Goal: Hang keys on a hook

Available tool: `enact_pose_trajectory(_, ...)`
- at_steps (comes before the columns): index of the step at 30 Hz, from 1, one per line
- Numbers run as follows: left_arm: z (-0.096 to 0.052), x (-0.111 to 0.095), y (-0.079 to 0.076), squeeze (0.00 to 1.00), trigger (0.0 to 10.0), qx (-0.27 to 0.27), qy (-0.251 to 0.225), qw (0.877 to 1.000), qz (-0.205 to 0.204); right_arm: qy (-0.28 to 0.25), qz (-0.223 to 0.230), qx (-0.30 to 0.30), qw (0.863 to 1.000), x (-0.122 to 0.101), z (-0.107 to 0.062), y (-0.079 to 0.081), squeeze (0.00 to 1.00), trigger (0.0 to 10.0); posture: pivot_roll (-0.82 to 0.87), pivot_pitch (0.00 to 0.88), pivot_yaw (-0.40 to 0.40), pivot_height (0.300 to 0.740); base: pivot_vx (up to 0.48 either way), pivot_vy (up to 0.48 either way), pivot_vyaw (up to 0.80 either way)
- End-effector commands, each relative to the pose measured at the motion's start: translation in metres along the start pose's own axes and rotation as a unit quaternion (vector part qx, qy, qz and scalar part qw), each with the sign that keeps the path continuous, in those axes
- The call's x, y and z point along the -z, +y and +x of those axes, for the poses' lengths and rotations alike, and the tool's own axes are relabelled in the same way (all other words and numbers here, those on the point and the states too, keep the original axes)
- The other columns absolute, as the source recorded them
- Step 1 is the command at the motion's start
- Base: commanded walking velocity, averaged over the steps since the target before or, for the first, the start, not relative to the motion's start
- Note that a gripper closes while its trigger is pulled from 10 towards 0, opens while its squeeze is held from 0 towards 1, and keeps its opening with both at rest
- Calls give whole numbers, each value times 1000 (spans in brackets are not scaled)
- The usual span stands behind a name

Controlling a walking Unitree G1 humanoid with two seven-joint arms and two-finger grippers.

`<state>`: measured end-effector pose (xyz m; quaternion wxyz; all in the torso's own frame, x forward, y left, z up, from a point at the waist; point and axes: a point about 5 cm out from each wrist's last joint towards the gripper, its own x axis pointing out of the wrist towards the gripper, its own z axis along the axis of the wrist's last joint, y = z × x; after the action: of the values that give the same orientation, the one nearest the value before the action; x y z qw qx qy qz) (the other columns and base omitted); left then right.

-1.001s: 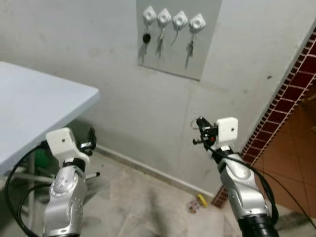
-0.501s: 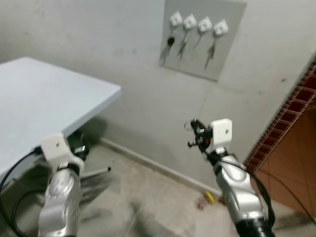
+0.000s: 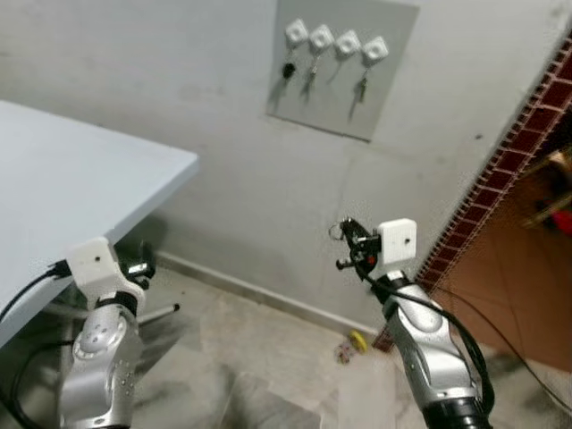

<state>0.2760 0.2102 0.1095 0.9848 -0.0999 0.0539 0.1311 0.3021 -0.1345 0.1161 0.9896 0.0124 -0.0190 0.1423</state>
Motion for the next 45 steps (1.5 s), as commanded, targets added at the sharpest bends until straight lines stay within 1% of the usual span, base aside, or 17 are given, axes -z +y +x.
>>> enact_pose_trajectory(1,-2,2,1,0,10000,-6,7,1000,11,1,4,13,1000,-3,0,-3,0,10000,-79,0,-53,740,0,0,0)
enact_pose_trajectory(5,-2,1,1,0,10000,-3,4,1000,8,3,6,13,1000,-2,-1,-3,0,10000,-79,0,-53,740,0,0,0)
enact_pose_trajectory(6,-2,-2,0,0,10000,-1,-5,999,32,3,14,18,1000,-3,-1,-4,0,10000,-79,0,-51,740,0,0,0)
enact_pose_trajectory(7,-3,-3,-1,0,10000,0,-9,999,42,3,17,20,1000,-3,-1,-4,0,10000,-79,0,-51,740,0,0,0)
enact_pose_trajectory(10,-3,-3,-1,0,10000,-1,-9,999,42,3,18,21,1000,-3,-1,-4,0,10000,-79,0,-51,740,0,0,0)
enact_pose_trajectory(11,-4,-6,-4,0,10000,14,-19,999,44,1,26,23,999,-5,-1,-4,0,10000,-76,0,-50,740,0,0,0)
enact_pose_trajectory(12,-4,-6,-4,0,10000,14,-19,999,44,1,26,23,999,-5,-1,-4,0,10000,-76,0,-50,740,0,0,0)
enact_pose_trajectory(13,-7,-14,-9,0,10000,41,-46,996,62,-5,33,23,999,-9,-1,-5,0,10000,-74,0,-48,740,0,0,0)
enact_pose_trajectory(14,-7,-14,-9,0,10000,41,-46,996,62,-5,33,23,999,-9,-1,-5,0,10000,-74,0,-48,740,0,0,0)
enact_pose_trajectory(15,-8,-16,-11,0,10000,50,-55,995,73,-9,40,22,999,-11,-1,-6,0,10000,-72,0,-48,740,0,0,0)
enact_pose_trajectory(16,-9,-17,-12,0,10000,58,-52,994,83,-22,23,12,999,-15,-1,-5,0,10000,-73,0,-48,740,0,0,0)
enact_pose_trajectory(17,-9,-17,-12,0,10000,58,-52,994,83,-22,23,12,999,-15,-1,-5,0,10000,-73,0,-48,740,0,0,0)
enact_pose_trajectory(18,-8,-16,-12,0,10000,57,-43,993,91,-29,20,-5,999,-17,-2,-2,0,10000,-70,0,-49,740,0,0,0)
enact_pose_trajectory(21,-8,-17,-13,0,10000,74,-42,993,84,-30,30,-2,999,-17,-1,-3,0,10000,-68,0,-49,740,0,0,0)
enact_pose_trajectory(29,-7,-21,-13,0,10000,76,-49,992,83,-38,32,-12,999,-20,1,3,0,10000,-65,0,-44,740,0,0,0)
enact_pose_trajectory(45,-6,-24,-14,0,10000,83,-49,992,86,-42,33,-16,998,-19,2,5,0,10000,-63,0,-40,740,260,0,0)
